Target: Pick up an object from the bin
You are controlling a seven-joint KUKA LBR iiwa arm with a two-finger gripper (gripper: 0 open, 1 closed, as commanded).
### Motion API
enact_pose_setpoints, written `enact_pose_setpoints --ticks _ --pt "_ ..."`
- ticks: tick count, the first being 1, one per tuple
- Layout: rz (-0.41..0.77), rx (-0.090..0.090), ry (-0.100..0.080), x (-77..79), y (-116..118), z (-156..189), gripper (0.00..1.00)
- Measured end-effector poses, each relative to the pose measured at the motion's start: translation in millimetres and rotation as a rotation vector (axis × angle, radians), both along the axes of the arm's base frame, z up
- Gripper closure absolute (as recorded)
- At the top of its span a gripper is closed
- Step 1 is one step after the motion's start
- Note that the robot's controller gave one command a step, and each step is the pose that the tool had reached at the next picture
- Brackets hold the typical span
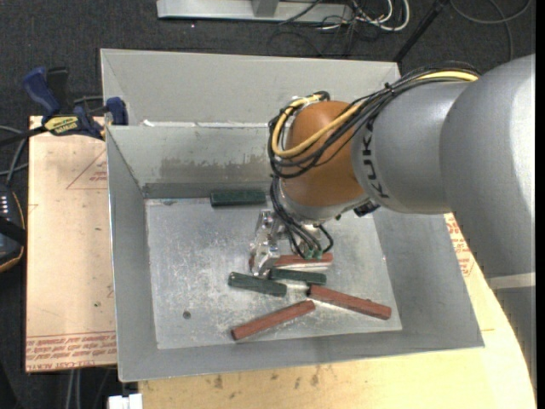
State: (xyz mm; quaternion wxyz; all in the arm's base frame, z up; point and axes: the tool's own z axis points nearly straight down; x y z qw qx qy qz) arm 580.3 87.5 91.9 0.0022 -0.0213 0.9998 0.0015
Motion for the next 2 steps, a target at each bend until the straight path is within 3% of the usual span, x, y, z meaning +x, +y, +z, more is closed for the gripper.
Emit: enact_pose_setpoints --ticks 1,2 --pt "0.0 0.0 0.0 0.0 0 0 1.0" --pt "0.015 -0.002 0.006 -4.2 -5 24 1.0"
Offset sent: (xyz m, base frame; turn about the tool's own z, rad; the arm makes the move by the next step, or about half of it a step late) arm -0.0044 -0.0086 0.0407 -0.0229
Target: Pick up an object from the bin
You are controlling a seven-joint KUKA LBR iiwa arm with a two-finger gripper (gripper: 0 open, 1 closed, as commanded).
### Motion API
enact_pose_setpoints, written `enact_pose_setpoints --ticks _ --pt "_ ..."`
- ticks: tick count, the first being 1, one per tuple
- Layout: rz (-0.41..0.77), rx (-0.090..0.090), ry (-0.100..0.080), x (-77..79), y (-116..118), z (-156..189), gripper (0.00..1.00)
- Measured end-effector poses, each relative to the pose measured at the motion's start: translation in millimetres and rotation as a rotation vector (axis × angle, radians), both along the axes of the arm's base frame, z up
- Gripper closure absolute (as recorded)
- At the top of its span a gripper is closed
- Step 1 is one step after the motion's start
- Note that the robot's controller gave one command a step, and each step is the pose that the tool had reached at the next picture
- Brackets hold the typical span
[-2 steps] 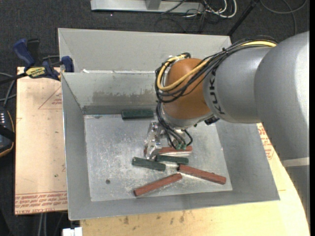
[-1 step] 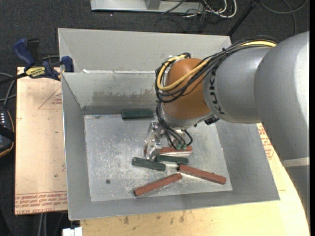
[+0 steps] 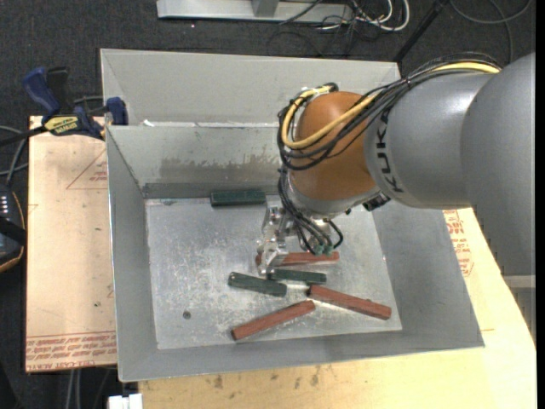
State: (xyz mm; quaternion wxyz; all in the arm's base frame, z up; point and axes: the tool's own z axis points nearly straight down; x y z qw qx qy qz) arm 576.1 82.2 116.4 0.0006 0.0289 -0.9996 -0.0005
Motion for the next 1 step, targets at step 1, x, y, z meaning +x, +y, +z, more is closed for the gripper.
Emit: enact_pose_setpoints --ticks 1 --pt "0.018 0.0 -0.009 4.4 16.7 210.8 1.0"
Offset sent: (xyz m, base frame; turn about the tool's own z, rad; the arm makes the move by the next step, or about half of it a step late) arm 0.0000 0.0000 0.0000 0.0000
